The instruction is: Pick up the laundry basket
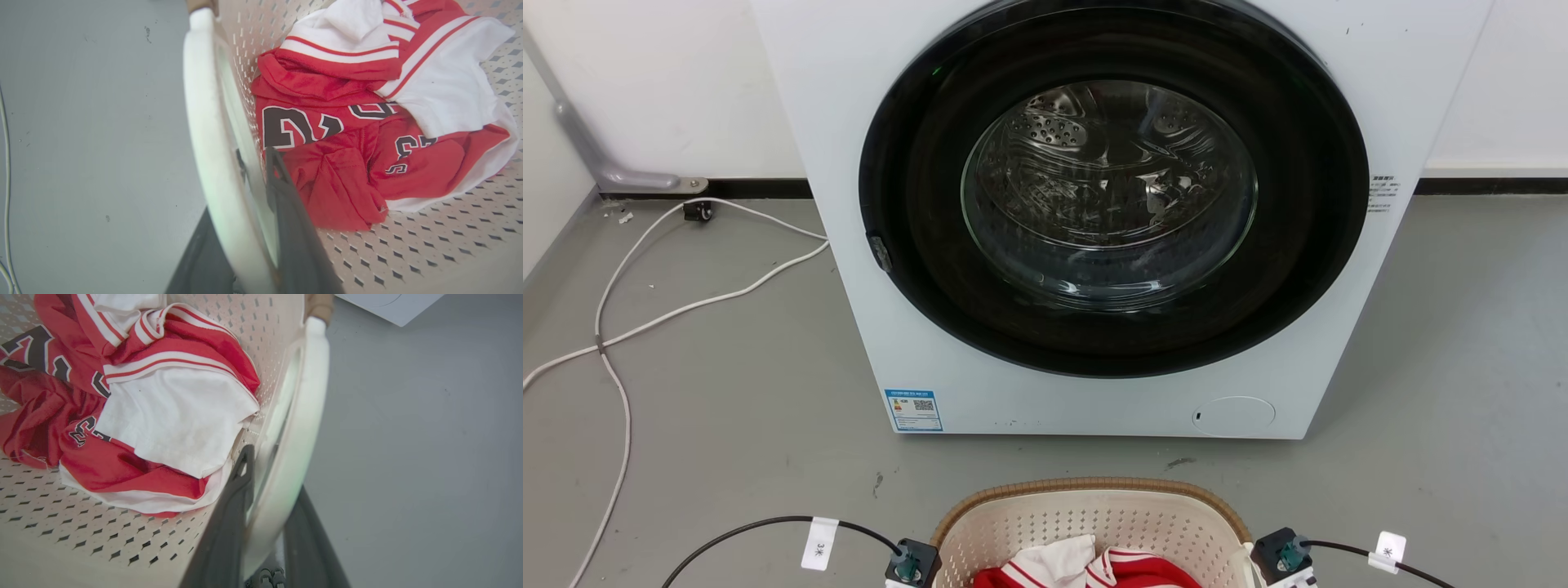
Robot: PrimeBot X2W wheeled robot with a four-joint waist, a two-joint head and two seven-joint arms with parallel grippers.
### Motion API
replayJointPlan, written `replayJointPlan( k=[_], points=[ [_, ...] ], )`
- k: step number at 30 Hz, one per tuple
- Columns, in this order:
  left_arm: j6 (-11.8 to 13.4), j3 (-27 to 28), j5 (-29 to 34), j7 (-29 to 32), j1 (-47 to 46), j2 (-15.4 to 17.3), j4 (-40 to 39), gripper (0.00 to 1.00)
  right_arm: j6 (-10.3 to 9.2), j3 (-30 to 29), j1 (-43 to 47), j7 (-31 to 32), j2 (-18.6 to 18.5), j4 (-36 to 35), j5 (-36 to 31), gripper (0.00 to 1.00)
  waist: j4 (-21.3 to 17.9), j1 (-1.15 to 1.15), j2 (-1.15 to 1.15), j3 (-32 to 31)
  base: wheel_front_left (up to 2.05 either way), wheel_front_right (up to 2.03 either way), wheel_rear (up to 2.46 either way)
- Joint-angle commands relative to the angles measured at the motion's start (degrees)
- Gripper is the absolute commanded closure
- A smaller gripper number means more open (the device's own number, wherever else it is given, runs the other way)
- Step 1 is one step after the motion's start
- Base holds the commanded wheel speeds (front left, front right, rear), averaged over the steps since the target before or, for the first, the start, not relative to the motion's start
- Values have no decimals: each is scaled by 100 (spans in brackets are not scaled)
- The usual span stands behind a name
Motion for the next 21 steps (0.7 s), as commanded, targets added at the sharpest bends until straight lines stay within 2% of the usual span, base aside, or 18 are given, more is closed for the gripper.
replayJointPlan(
  k=[1,21],
  points=[
    [-51,-43,-15,-75,-60,9,-42,100,18,70,-29,13,1,-17,-19,100,-2,0,0,4,0,0,0],
    [-51,-185,-160,-91,-30,29,-42,100,18,215,-50,33,-32,-17,118,100,-28,0,0,-21,0,0,0]
  ],
)
